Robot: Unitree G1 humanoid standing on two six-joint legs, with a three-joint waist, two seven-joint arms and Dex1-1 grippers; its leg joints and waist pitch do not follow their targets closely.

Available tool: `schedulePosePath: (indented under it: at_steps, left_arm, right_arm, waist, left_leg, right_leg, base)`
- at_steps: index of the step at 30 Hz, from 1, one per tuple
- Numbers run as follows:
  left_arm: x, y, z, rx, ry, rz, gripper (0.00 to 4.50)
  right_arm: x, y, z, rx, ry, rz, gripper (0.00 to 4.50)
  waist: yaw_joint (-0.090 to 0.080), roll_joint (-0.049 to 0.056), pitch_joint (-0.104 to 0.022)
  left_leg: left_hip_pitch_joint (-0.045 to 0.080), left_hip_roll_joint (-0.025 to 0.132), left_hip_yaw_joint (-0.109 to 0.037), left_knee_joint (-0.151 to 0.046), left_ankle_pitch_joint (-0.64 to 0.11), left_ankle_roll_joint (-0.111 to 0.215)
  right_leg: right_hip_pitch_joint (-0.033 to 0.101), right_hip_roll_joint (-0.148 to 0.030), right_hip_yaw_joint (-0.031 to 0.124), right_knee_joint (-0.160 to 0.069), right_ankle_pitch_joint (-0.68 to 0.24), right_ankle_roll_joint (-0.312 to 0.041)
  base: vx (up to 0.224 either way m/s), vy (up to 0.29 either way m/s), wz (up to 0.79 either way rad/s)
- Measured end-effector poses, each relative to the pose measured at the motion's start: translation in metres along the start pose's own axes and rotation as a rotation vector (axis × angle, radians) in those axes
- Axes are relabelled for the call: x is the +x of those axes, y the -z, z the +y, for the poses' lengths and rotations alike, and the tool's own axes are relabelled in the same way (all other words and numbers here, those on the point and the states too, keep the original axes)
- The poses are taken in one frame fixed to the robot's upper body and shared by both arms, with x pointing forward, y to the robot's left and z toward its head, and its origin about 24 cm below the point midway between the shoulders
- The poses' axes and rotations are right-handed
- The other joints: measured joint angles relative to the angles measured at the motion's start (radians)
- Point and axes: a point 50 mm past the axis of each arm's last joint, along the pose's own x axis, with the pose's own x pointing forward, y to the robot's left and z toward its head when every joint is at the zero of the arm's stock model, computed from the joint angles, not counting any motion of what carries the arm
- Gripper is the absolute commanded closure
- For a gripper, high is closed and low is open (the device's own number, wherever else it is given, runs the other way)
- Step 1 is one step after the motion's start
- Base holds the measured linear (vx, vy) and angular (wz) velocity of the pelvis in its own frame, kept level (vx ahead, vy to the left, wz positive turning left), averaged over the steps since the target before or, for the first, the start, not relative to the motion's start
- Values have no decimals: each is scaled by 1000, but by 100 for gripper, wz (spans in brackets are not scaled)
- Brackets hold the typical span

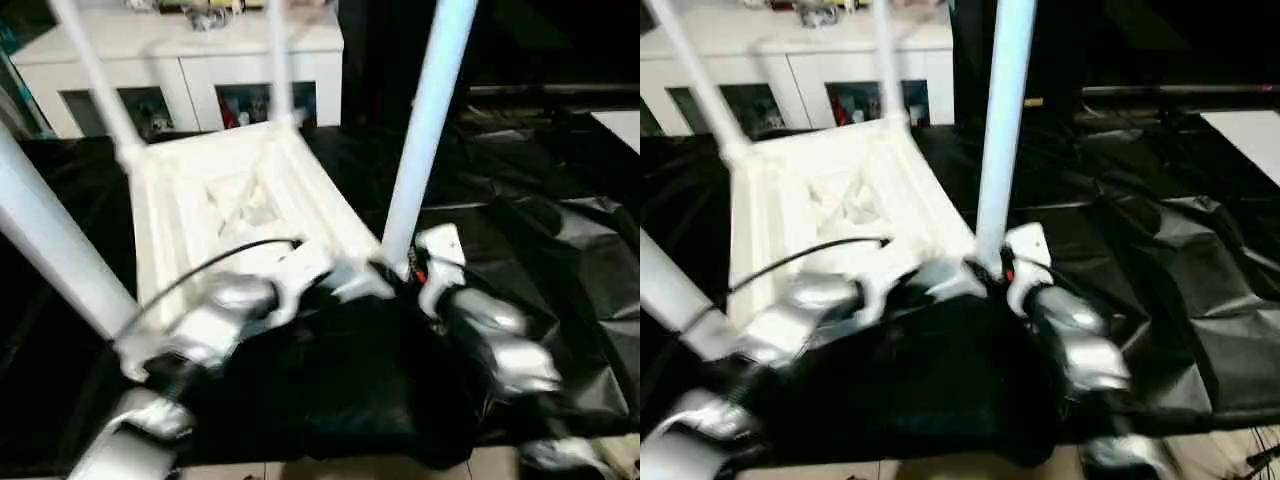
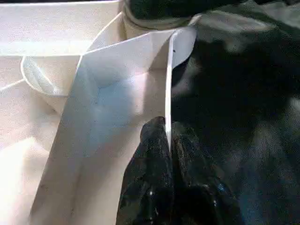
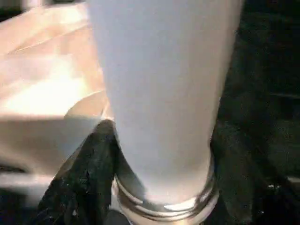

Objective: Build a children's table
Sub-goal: Rotate leg to tighten

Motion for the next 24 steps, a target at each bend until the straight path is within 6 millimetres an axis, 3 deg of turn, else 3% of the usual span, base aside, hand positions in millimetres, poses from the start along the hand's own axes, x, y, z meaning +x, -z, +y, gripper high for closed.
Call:
schedulePosePath:
  at_steps: [3, 9, 10, 11, 17, 24]
  left_arm:
    - [8, -5, -2, -19, -33, -12, 450]
    - [9, -7, -3, -20, -34, -18, 450]
    - [7, -6, -2, -17, -35, -15, 450]
    - [6, -6, -2, -14, -26, -16, 450]
    - [-12, 4, 4, -1, 21, -10, 450]
    - [-41, 17, 3, 66, 183, 10, 450]
  right_arm:
    - [6, -3, 2, 46, 91, -9, 189]
    - [5, -5, -1, 35, 82, -25, 189]
    - [4, -5, -2, 28, 69, -26, 163]
    - [2, -5, -4, 19, 44, -27, 138]
    - [-14, -7, -12, -49, -196, -7, 91]
    - [-35, -14, -18, -191, -507, 67, 83]
  waist:
    - [0, 2, -1]
    - [5, 7, -5]
    - [6, 7, -5]
    - [7, 7, -5]
    - [0, 6, -4]
    - [11, 4, -3]
  left_leg:
    - [-1, -1, 0, 0, 0, 0]
    - [-2, -1, 0, -1, 0, 0]
    - [-2, -1, 0, -1, 0, 0]
    - [-2, -1, 0, -2, 0, 0]
    - [-3, 1, -2, -8, 0, 0]
    - [-10, 2, -1, -6, 0, 0]
  right_leg:
    - [0, 0, 1, -2, 0, 0]
    - [0, 0, 1, 0, 1, -1]
    - [0, 0, 1, 0, 1, -1]
    - [0, 0, 0, 0, 1, -1]
    - [-3, 2, -2, 1, 1, 0]
    - [-10, 2, -3, 1, -1, 0]
  base:
    - [0, 0, 0]
    - [0, 0, 0]
    - [0, 0, 0]
    - [0, 0, 0]
    - [0, 0, 0]
    - [0, 0, 0]
